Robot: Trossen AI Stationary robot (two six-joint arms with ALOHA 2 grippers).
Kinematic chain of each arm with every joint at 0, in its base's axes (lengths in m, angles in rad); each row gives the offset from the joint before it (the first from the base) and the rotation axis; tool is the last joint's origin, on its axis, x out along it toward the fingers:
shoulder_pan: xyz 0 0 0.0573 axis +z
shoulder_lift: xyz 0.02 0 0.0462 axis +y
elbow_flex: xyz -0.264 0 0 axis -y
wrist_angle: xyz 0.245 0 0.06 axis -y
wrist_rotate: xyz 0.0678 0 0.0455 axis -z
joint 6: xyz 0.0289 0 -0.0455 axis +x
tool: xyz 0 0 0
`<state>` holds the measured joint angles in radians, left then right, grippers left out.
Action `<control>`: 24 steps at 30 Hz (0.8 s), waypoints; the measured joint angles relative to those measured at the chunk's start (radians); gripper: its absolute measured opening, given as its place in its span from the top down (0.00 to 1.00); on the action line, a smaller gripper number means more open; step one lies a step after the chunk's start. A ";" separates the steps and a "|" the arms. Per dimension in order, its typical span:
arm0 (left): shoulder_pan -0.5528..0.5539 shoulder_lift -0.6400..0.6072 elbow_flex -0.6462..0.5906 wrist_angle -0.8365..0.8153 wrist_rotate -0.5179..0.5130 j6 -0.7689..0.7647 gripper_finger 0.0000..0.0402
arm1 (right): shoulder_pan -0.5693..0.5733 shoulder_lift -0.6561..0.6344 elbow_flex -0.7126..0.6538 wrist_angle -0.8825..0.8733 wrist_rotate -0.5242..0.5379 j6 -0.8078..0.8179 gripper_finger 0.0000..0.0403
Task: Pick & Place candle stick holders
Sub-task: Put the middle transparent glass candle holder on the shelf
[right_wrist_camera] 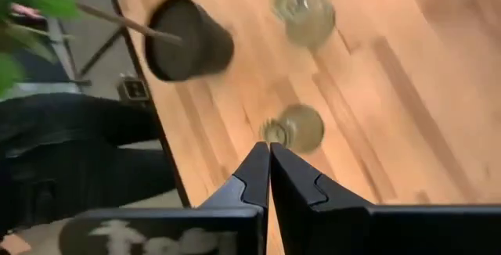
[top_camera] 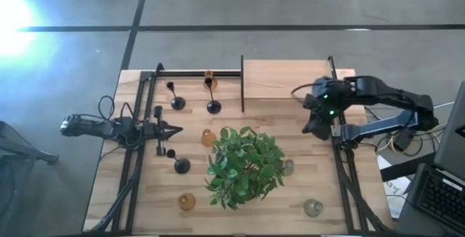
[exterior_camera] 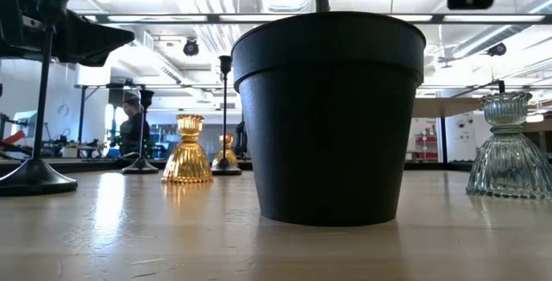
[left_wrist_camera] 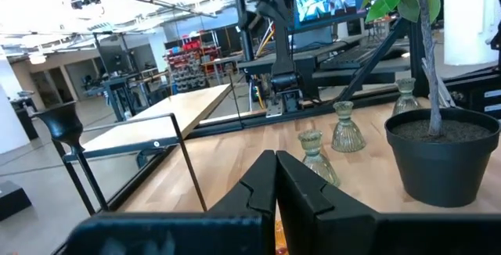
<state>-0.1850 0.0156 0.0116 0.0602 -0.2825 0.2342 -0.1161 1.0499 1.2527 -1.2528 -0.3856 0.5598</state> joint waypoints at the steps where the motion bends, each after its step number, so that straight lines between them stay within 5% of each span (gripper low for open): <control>1: 0.000 0.000 0.000 0.004 -0.001 0.000 0.97 | 0.020 0.008 -0.016 -0.004 0.001 0.019 0.98; 11: 0.000 0.000 0.000 0.264 -0.003 -0.050 0.97 | 0.156 -0.012 -0.227 0.206 0.180 0.215 0.98; 24: 0.000 0.005 0.000 0.344 0.001 -0.144 0.97 | 0.156 0.038 -0.423 0.373 0.107 0.256 0.73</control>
<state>-0.1848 0.0208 0.0116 0.4042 -0.2817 0.0903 0.0399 1.0882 0.8294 -0.8802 -0.2789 0.8157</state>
